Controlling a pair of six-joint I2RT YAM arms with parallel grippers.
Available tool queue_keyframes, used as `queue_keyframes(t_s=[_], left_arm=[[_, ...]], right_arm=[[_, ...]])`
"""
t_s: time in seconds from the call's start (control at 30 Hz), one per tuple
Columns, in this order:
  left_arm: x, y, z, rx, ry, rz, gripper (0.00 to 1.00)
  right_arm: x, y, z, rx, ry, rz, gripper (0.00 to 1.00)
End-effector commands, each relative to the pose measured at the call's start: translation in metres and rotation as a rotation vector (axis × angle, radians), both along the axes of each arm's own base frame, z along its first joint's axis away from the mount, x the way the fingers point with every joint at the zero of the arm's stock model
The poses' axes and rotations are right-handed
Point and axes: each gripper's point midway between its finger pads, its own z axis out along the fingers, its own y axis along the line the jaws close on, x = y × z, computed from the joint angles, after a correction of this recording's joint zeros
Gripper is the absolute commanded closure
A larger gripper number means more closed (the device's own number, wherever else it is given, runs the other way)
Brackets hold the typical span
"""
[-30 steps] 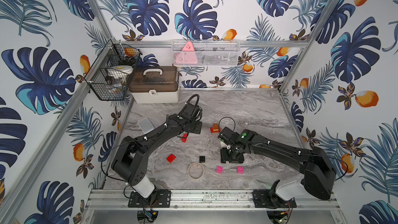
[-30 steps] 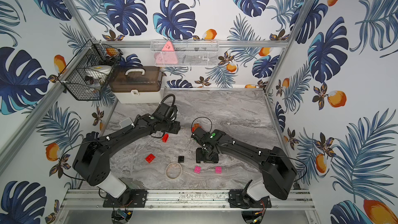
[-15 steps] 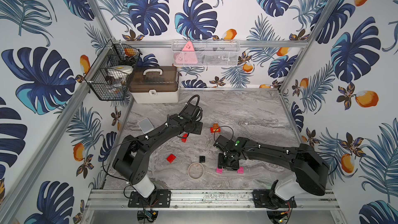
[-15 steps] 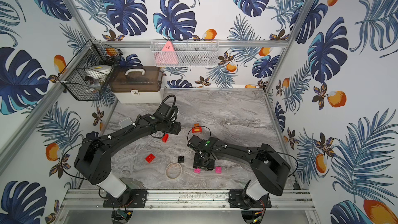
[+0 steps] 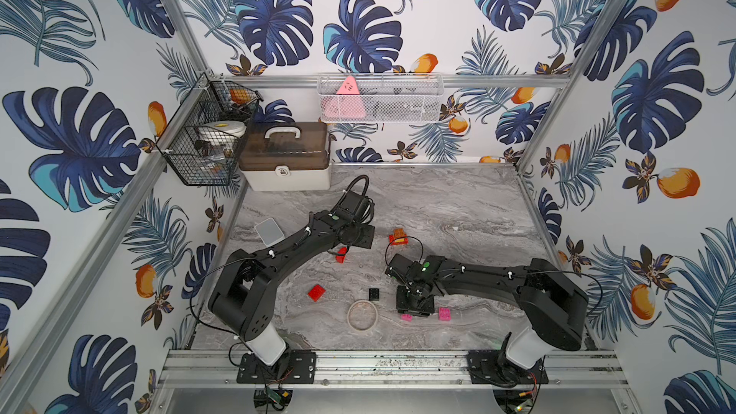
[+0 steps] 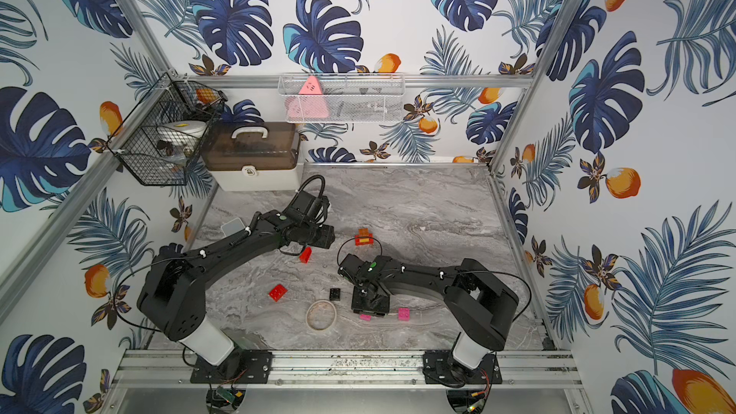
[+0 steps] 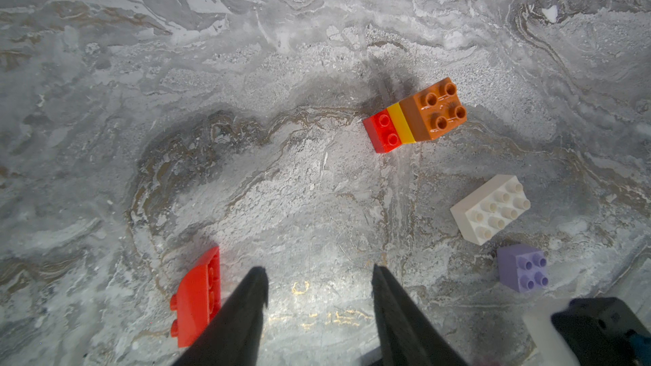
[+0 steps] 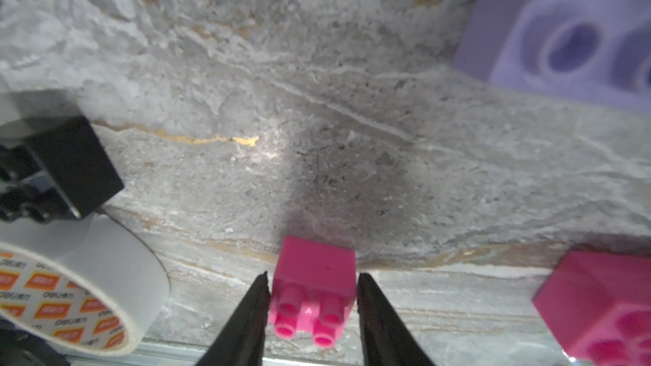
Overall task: Assemble the number 1 with lego
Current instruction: Pick up the lego brick from the center of the board.
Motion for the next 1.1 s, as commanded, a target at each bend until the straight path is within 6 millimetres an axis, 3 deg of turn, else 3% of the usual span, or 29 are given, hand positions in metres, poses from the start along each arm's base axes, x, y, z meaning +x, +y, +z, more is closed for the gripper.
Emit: queue_keyframes(t_s=[0.0,0.23,0.43,0.57,0.8,0.9,1.07], left_arm=[[0.001,0.000,0.004,0.001,-0.007,-0.003,0.46],[0.001,0.000,0.004,0.005,-0.008,-0.004,0.46],[0.002,0.000,0.003,0.006,-0.006,-0.007,0.46],[0.002,0.001,0.004,0.008,-0.007,-0.005,0.46],[0.003,0.003,0.002,0.008,-0.005,0.006,0.46],[0.004,0.005,-0.002,-0.015,0.019,0.022,0.46],[0.008,0.009,-0.006,-0.045,0.041,0.043,0.46]], right_arm=[[0.001,-0.002,0.001,-0.028,-0.015,0.030,0.64],[0.000,-0.005,0.014,-0.062,-0.008,0.124,0.78],[0.013,-0.001,0.034,-0.054,-0.033,0.233,0.79],[0.033,0.015,0.042,-0.025,-0.052,0.327,0.79],[0.064,0.024,0.031,-0.012,-0.058,0.396,0.80],[0.076,0.023,0.026,-0.009,-0.048,0.393,0.80],[0.094,0.022,0.037,0.009,-0.079,0.396,0.82]])
